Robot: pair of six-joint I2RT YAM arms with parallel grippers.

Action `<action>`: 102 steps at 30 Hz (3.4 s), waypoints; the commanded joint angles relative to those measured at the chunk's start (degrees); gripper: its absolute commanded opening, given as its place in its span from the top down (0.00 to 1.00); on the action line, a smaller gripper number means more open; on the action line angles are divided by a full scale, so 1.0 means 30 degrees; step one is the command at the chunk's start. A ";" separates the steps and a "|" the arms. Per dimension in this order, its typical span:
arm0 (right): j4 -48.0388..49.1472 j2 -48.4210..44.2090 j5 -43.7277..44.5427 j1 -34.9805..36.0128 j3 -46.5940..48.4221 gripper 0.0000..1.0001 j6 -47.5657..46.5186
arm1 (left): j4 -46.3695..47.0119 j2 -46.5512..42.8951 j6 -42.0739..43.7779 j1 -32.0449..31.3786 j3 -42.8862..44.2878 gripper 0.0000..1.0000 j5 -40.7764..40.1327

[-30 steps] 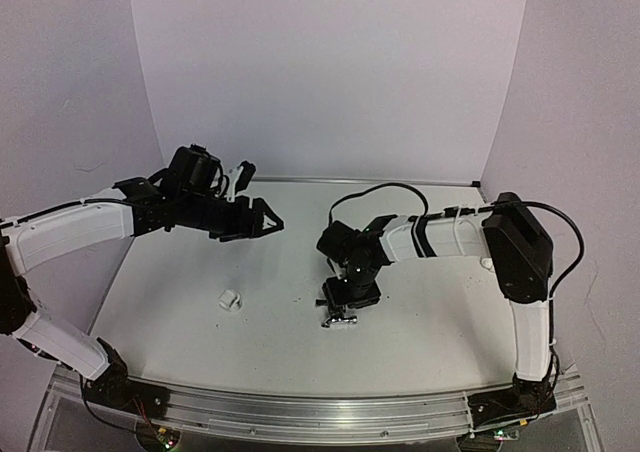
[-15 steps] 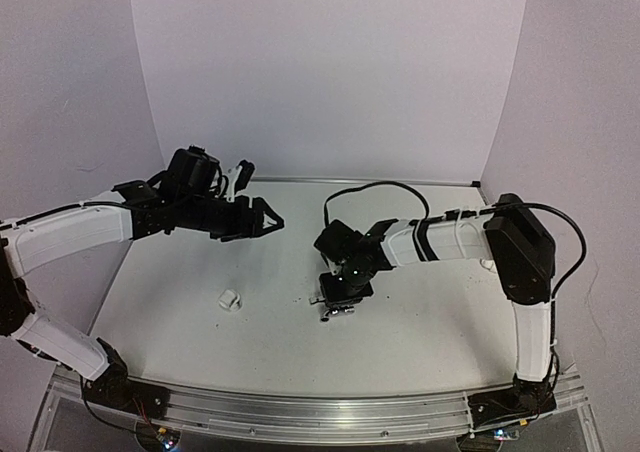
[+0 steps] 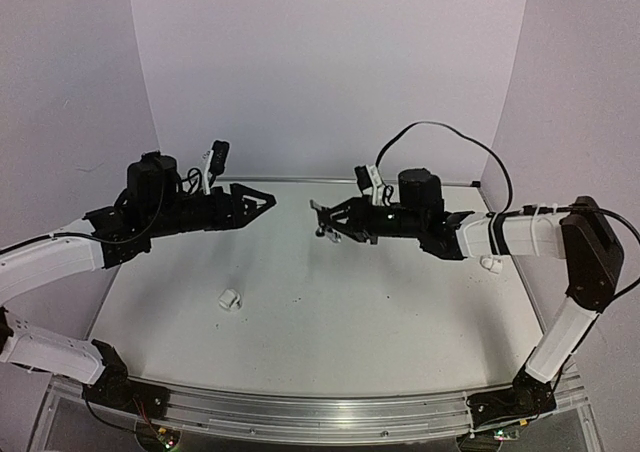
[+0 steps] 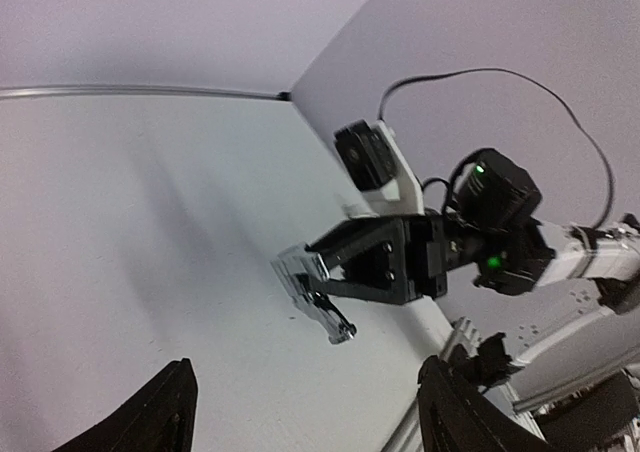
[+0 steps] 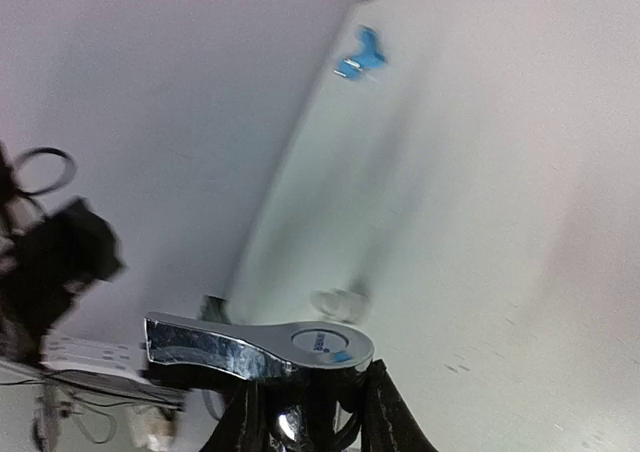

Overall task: Install the water faucets
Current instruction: Pass from the right arm to the left, then pass from the left arm to the right

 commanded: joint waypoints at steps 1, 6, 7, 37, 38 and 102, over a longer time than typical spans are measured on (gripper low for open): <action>1.2036 -0.0293 -0.4015 0.0204 0.1612 1.00 0.5917 | 0.7954 0.0261 -0.0684 -0.0048 -0.0708 0.18 0.6078; 1.8308 0.2250 -0.2706 0.0203 0.4076 1.00 1.2728 | 0.9505 0.0879 0.0973 -0.0100 -0.0526 0.19 0.5990; 1.9604 0.2751 -0.2130 0.0208 0.4667 1.00 1.3840 | 0.9643 0.0907 0.1767 -0.0162 -0.0612 0.20 0.5310; 2.2195 0.5399 -0.0608 0.1715 0.7458 1.00 1.7535 | 1.5240 0.3625 1.2038 -0.0729 -0.0663 0.48 0.0401; 2.2186 0.5439 -0.0605 0.1745 0.7490 1.00 1.7549 | 1.5226 0.3611 1.2081 -0.0729 -0.0691 0.52 0.0378; -1.3015 0.4265 -0.2924 0.1849 1.3208 0.67 -0.3318 | 0.0227 0.2895 2.0651 -0.3663 0.1637 1.00 -0.9801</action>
